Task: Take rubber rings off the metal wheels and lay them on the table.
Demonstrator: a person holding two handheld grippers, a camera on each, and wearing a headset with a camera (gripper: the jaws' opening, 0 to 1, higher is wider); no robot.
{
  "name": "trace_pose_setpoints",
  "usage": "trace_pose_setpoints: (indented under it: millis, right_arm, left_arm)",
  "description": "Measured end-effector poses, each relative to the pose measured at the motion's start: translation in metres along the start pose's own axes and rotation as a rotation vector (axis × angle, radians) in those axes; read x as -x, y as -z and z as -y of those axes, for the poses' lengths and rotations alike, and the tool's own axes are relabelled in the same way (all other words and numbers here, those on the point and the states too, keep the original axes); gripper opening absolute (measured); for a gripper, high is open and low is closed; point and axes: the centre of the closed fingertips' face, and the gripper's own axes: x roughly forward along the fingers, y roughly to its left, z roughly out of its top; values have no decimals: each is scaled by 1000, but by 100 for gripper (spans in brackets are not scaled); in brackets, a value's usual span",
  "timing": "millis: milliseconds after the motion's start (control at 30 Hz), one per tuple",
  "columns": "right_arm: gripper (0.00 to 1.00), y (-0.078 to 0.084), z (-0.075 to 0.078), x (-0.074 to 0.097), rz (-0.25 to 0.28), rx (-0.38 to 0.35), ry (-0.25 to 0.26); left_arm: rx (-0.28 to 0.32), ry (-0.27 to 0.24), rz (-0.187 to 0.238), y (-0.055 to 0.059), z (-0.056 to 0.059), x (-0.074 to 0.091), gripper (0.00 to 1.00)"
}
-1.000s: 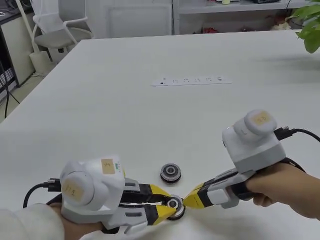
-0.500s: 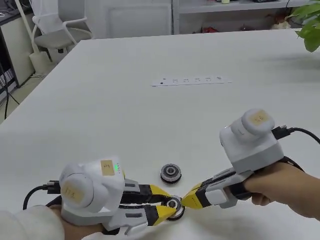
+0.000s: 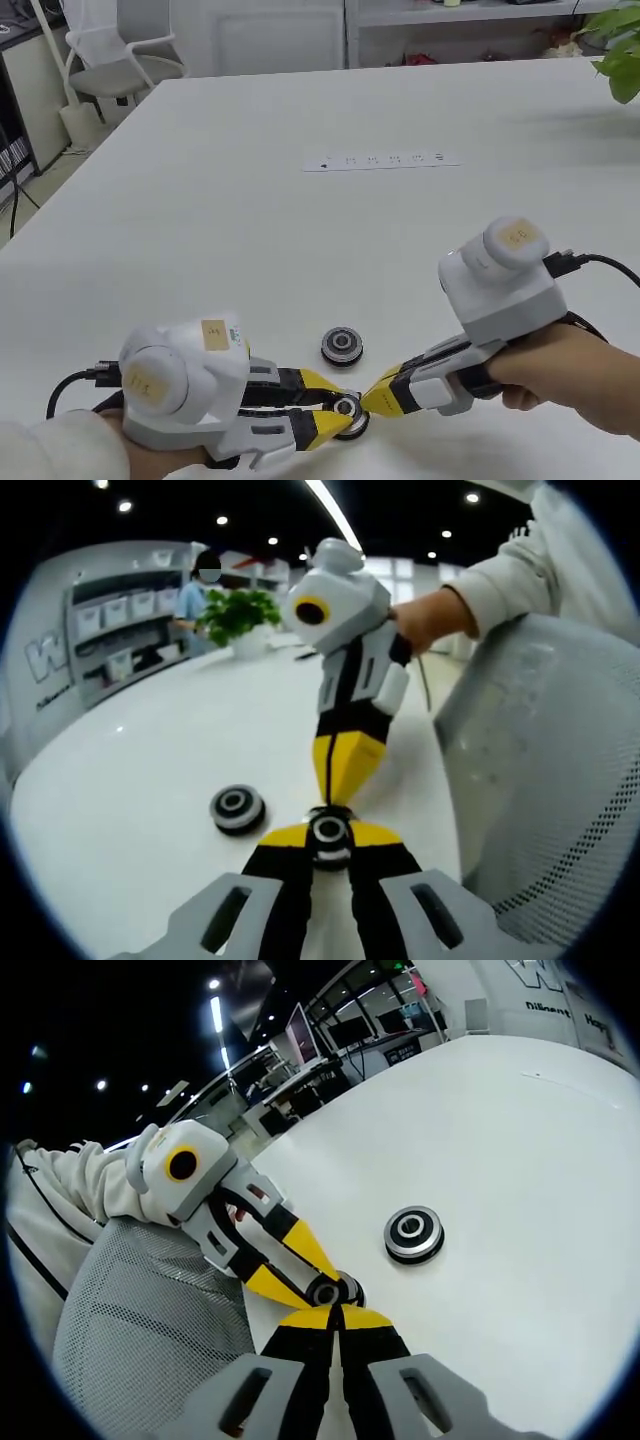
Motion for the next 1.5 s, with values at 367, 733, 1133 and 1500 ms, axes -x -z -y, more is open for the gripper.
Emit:
trace_pose_setpoints:
  millis: [367,733,1133,1500]
  right_arm:
    - [0,-1,-2,0,3,8,-4]
    - [0,-3,-3,0,7,8,-11]
    - [0,-4,-4,0,15,11,-18]
    - [0,-5,-5,0,18,14,-21]
  left_arm:
    - [0,-1,1,0,0,0,14]
    - [3,-2,2,0,-1,1,14]
    - [5,-5,4,0,-1,0,14]
    - [9,-5,5,0,-2,0,14]
